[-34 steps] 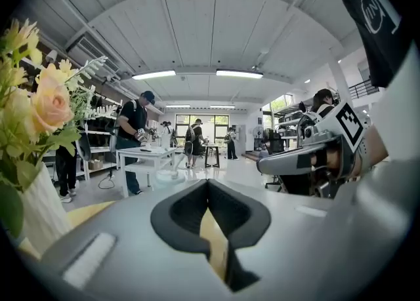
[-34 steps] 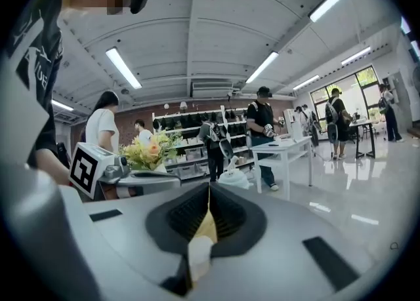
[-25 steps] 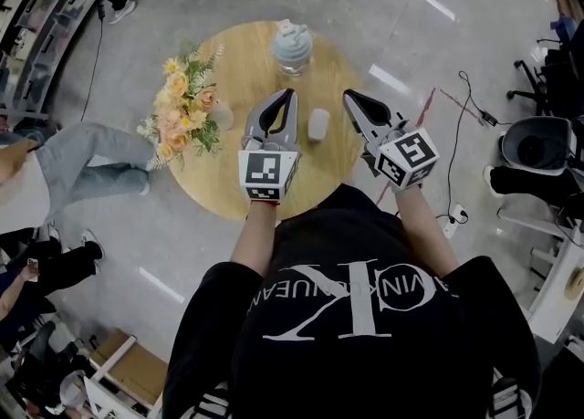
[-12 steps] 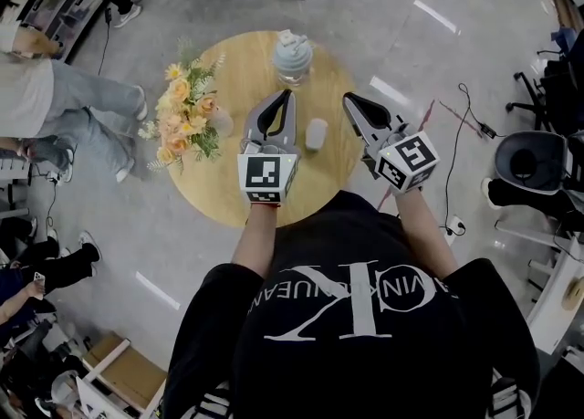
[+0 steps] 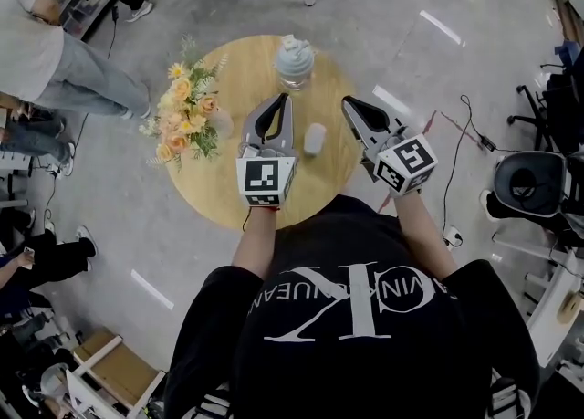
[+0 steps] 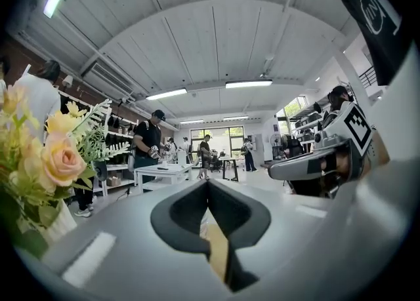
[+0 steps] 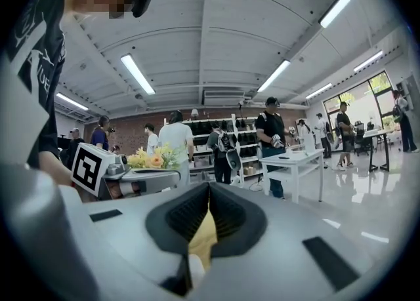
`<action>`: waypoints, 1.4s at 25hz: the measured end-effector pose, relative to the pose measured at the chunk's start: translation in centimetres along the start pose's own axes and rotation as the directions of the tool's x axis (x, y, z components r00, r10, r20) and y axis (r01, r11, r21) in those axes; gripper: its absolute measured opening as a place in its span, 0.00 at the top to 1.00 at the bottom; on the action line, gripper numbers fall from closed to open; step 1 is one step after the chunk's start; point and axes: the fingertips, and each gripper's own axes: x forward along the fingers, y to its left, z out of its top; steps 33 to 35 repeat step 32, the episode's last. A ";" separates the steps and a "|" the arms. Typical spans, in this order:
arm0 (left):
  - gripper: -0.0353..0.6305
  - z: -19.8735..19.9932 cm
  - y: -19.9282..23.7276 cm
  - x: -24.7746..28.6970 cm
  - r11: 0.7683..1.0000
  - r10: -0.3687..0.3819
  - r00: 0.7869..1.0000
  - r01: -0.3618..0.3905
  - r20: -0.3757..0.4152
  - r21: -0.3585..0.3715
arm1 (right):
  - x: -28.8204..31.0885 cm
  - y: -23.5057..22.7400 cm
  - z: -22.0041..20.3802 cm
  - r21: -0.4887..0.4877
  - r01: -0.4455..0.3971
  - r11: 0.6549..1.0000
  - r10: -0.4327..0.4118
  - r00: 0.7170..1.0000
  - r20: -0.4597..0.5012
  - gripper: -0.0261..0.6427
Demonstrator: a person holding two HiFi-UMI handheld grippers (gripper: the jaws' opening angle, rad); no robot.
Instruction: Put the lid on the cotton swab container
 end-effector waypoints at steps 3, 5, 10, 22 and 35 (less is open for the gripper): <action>0.93 0.0 0.1 -0.2 1.000 0.015 1.000 -0.015 -0.001 0.002 | 0.1 0.1 0.1 -0.006 -0.012 1.000 0.012 1.000 0.002 0.94; 0.93 -0.1 0.2 -0.3 1.000 0.026 1.000 -0.025 -0.003 0.005 | 0.1 0.1 0.1 -0.006 -0.018 1.000 0.018 1.000 0.003 0.94; 0.93 0.4 0.6 -0.6 0.999 0.050 0.999 -0.050 0.009 0.016 | 0.3 0.3 0.2 -0.006 -0.036 0.999 0.036 0.999 0.004 0.94; 0.93 0.3 1.3 -1.2 0.997 0.079 0.997 -0.079 0.013 0.011 | 0.9 0.8 0.0 -0.009 -0.069 0.998 0.069 0.998 -0.003 0.94; 0.93 0.1 1.3 -1.2 0.996 0.092 0.996 -0.092 0.018 0.002 | 0.9 0.4 -0.3 -0.012 -0.077 0.997 0.077 0.997 -0.013 0.94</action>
